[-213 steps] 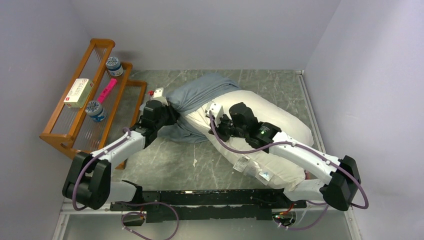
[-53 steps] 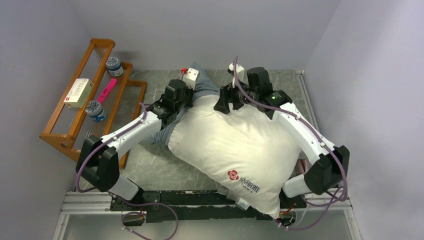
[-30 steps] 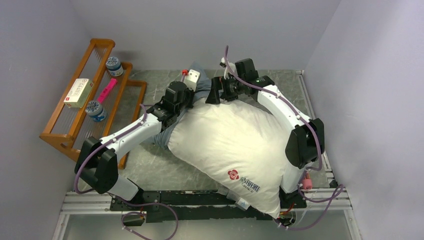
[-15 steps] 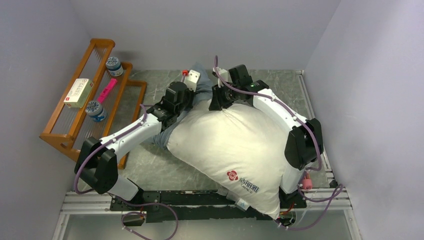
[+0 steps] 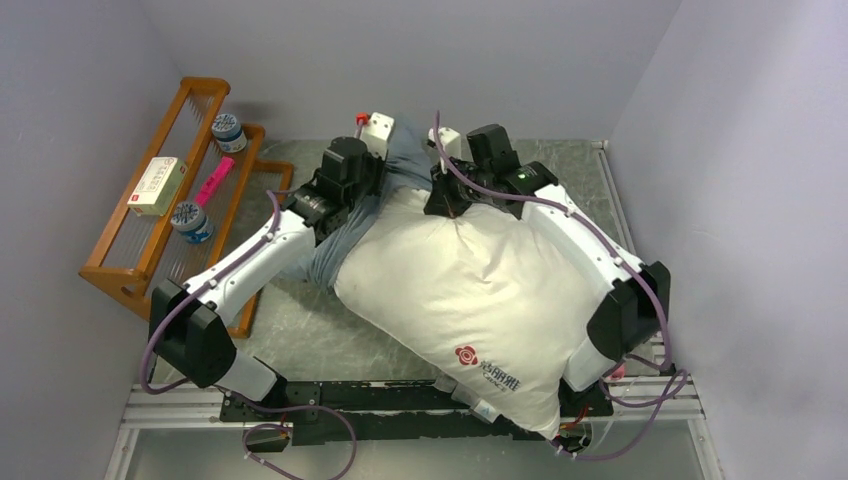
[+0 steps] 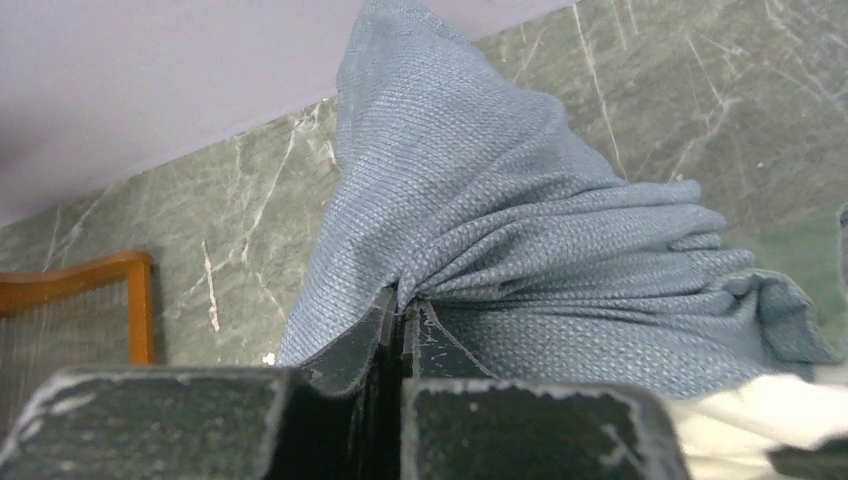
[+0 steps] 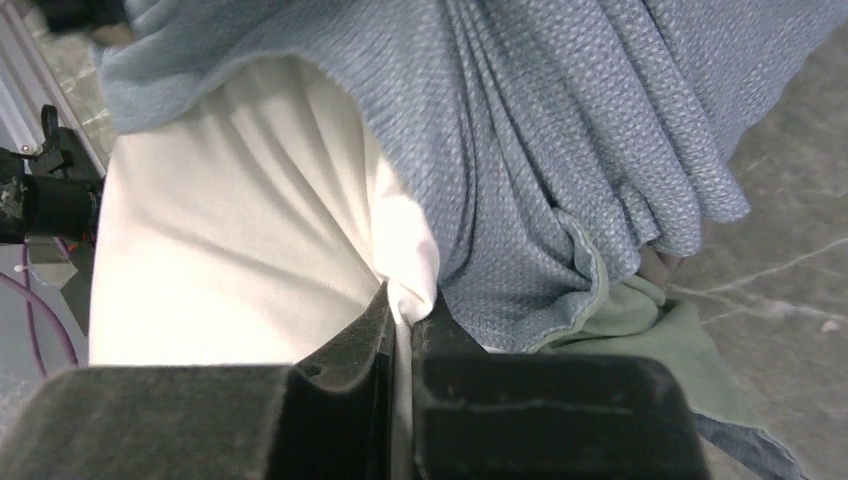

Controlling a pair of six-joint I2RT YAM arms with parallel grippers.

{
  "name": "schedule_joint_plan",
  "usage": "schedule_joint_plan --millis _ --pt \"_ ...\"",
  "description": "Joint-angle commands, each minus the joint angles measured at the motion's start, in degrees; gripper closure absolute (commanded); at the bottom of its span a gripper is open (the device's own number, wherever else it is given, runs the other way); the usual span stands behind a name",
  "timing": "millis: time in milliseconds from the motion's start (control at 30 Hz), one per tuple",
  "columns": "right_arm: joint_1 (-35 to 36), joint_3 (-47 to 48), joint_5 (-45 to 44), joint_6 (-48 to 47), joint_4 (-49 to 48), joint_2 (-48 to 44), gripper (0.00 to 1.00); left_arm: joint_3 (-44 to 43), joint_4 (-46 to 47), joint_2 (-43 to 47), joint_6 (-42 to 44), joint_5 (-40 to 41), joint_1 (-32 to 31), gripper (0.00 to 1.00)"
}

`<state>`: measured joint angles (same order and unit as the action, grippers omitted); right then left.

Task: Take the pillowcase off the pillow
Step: Remove the pillow from the pillowcase.

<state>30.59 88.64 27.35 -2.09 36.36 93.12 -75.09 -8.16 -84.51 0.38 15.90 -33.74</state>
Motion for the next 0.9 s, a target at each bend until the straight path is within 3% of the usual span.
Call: schedule_joint_plan --millis 0,300,433,600,700,867 --pt "0.7 -1.1 4.1 -3.0 7.0 -9.6 1.00 -6.8 -0.6 -0.9 -2.2 2.3 6.0 0.95" --pt "2.7 -6.6 5.9 -8.5 2.0 -14.9 1.00 -7.1 -4.0 -4.0 -5.5 -1.6 11.9 0.95" --pt "4.5 -8.4 3.1 -11.3 2.1 -15.4 1.00 -9.5 -7.0 -3.1 -4.5 -13.4 13.0 0.93" --pt "6.1 -8.8 2.2 -13.4 1.5 -15.6 1.00 -8.3 -3.7 2.1 -3.6 -31.1 13.0 0.64" --pt "7.1 -8.3 1.0 -14.1 1.7 -15.1 1.00 -9.1 -4.6 2.8 -3.2 -35.7 13.0 0.46" --pt "9.1 -7.5 -0.3 -15.4 2.1 -14.6 1.00 -12.5 -7.5 0.1 -1.8 -40.3 13.0 0.30"
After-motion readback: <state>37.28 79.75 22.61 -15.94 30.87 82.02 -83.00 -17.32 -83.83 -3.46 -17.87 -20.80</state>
